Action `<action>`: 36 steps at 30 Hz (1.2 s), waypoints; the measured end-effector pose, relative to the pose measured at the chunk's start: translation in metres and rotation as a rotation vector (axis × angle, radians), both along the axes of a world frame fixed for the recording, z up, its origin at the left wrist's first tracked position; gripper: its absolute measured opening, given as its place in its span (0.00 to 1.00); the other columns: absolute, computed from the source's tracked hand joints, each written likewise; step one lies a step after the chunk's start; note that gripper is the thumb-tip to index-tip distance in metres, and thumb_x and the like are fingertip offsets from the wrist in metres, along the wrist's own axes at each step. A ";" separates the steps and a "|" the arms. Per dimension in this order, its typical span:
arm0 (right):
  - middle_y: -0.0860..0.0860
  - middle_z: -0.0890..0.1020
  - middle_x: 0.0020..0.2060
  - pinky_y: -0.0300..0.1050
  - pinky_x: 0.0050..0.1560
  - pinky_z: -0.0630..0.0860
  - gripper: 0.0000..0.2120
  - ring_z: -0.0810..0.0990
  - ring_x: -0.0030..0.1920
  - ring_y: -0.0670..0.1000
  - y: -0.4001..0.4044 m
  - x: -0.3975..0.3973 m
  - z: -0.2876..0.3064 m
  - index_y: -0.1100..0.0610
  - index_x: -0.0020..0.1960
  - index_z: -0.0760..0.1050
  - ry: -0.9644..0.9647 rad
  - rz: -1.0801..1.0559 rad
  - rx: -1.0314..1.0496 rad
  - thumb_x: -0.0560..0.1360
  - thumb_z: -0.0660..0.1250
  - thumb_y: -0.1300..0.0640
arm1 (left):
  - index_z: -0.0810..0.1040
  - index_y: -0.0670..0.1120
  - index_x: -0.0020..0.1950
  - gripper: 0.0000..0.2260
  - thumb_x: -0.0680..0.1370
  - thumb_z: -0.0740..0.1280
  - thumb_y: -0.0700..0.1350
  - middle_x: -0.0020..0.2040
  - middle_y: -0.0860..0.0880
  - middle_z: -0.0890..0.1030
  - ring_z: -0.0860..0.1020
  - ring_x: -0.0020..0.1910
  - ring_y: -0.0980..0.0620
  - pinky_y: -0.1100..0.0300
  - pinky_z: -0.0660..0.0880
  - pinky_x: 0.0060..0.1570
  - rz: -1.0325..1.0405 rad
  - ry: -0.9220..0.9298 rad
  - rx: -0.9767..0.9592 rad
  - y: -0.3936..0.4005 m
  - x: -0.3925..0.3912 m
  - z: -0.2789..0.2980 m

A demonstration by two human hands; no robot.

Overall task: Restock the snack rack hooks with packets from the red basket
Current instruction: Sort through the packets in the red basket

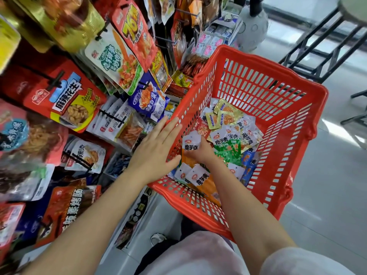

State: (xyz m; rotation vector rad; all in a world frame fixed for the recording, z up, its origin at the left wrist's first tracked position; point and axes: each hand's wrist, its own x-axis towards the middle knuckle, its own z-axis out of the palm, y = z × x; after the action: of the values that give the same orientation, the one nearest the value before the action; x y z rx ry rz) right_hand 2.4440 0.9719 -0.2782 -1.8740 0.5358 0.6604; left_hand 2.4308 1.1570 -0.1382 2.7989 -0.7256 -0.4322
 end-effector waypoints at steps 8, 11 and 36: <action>0.53 0.83 0.58 0.55 0.54 0.81 0.27 0.83 0.56 0.56 -0.025 0.003 0.042 0.53 0.67 0.74 -0.161 -0.275 0.260 0.71 0.78 0.60 | 0.44 0.51 0.84 0.37 0.82 0.61 0.59 0.83 0.57 0.39 0.34 0.80 0.58 0.49 0.55 0.77 -0.001 0.057 -0.005 0.000 0.002 0.003; 0.54 0.83 0.59 0.61 0.58 0.80 0.31 0.83 0.57 0.58 -0.040 -0.001 0.088 0.51 0.68 0.72 -0.259 -0.342 0.345 0.68 0.79 0.58 | 0.43 0.52 0.84 0.37 0.82 0.58 0.63 0.83 0.57 0.39 0.34 0.80 0.57 0.46 0.42 0.80 0.021 0.095 -0.011 -0.005 0.002 0.011; 0.50 0.82 0.54 0.52 0.62 0.77 0.20 0.81 0.56 0.53 -0.035 -0.052 0.246 0.54 0.60 0.79 -0.293 0.348 0.111 0.74 0.73 0.43 | 0.82 0.44 0.55 0.14 0.70 0.76 0.41 0.50 0.44 0.87 0.86 0.48 0.44 0.52 0.83 0.45 0.758 0.675 -1.247 -0.014 -0.021 0.093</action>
State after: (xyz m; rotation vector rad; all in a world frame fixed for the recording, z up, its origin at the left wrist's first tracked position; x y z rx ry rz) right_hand 2.3915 0.9367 -0.0320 -1.9316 -0.0178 0.6097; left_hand 2.4102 1.1431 -0.0450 1.4064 0.2264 -0.4728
